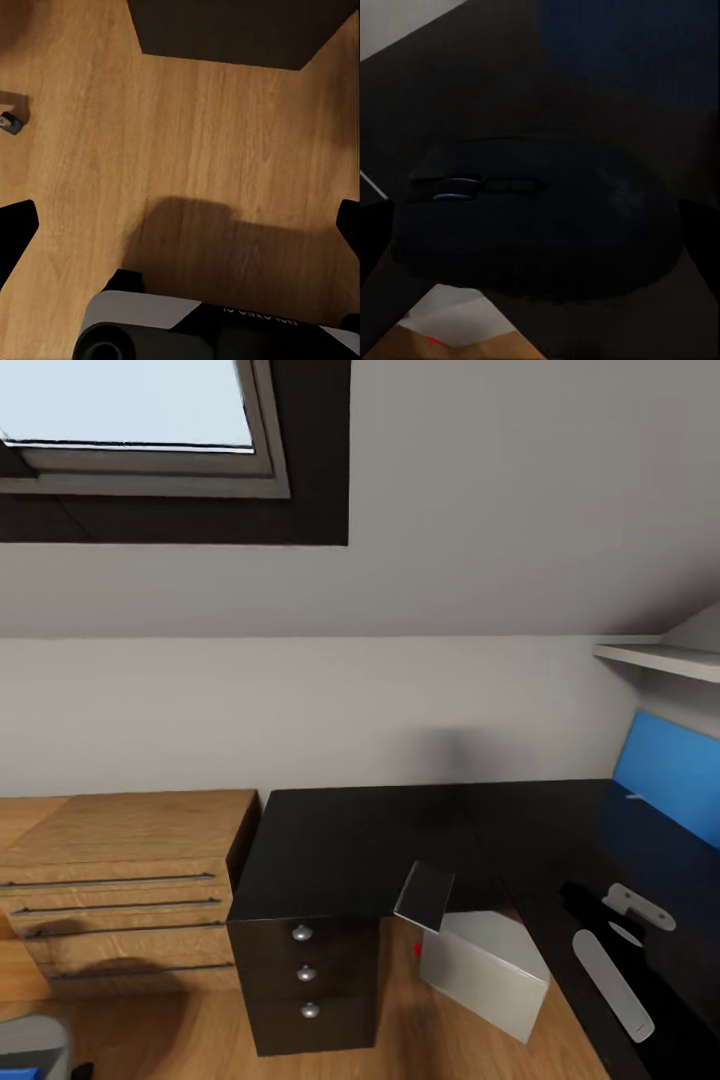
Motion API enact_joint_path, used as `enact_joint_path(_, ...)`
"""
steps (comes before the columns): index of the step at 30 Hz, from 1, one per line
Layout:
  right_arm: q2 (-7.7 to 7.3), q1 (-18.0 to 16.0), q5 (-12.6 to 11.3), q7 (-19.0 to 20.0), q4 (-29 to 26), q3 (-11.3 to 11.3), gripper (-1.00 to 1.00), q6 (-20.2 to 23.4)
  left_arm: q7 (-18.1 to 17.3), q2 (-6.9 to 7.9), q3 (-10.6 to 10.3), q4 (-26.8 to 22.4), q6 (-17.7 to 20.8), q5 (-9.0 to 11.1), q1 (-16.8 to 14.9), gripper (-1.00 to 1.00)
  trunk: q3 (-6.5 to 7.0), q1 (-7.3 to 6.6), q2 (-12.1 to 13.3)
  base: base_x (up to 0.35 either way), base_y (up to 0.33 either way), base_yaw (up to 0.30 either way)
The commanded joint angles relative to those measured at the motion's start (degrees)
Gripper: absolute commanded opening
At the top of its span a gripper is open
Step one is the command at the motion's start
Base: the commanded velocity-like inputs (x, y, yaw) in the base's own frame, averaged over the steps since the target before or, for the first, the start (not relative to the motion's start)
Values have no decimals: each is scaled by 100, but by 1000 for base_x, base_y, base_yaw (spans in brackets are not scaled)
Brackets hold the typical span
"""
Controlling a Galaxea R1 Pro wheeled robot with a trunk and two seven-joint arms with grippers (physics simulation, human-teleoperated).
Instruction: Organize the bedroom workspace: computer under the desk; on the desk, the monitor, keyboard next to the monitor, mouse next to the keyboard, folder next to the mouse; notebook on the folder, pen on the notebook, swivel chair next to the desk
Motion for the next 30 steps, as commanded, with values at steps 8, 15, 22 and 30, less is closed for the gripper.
enact_joint_path(8, -48, -7, 321, -31, 248, 36, -100, -151, 48, 4, -20, -7, 22, 52, -1, 100, 135, -175, 315, 0, 0, -299)
enact_joint_path(15, -58, -7, 1383, 1088, 367, 63, -100, -173, 48, 4, -23, 3, 22, 52, -1, 100, 261, -329, 596, 0, 0, -252)
enact_joint_path(22, -31, -7, 2166, 1486, 460, 79, -100, -153, 48, -3, -30, 4, 22, 47, -1, 100, 386, -482, 877, 0, 0, -31)
enact_joint_path(30, -96, -450, 2737, 2740, 1957, 46, -100, -165, 56, 3, -29, -6, 22, 43, -1, 100, 512, -636, 1157, 0, 0, -1)
